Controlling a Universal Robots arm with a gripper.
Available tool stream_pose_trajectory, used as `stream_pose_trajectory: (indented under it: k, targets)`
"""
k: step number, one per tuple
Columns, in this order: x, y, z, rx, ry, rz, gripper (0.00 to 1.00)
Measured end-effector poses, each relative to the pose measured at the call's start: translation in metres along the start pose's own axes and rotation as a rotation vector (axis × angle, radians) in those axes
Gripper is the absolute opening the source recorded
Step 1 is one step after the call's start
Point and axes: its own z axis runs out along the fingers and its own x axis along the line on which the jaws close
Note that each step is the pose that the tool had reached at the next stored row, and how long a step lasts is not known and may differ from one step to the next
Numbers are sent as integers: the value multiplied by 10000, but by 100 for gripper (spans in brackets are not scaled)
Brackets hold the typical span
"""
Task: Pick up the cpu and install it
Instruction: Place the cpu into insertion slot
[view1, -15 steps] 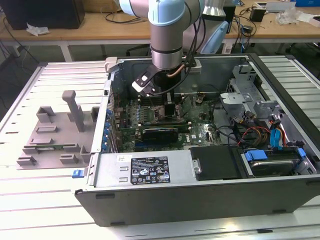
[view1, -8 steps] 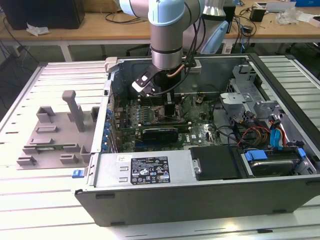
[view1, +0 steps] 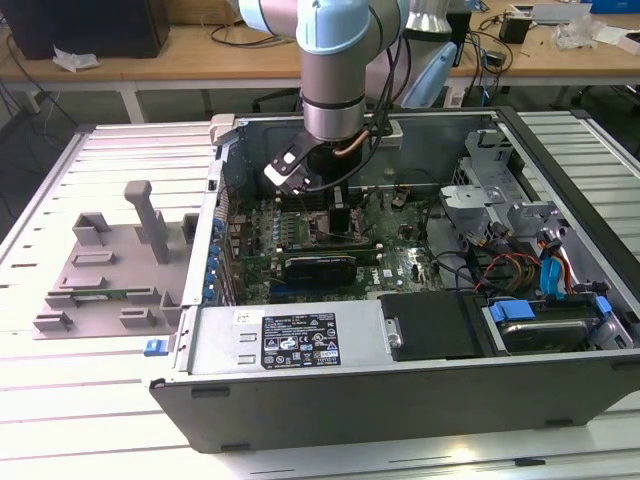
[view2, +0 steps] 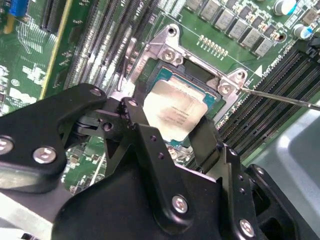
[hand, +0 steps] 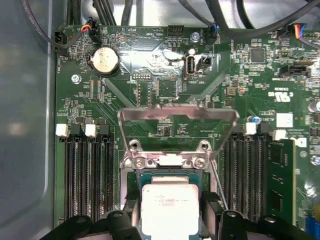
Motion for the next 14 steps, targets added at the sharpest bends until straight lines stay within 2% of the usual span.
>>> stream_pose_trajectory:
  k: [2, 5, 8, 13, 14]
  targets:
    - [-3, -1, -5, 8, -16, -1, 61]
    - [-5, 1, -65, 8, -17, 0, 61]
    - [-8, 6, -191, 8, -18, 0, 61]
    - [-9, 11, -302, 9, -18, -2, 61]
    - [-10, 13, -343, 9, -18, -2, 61]
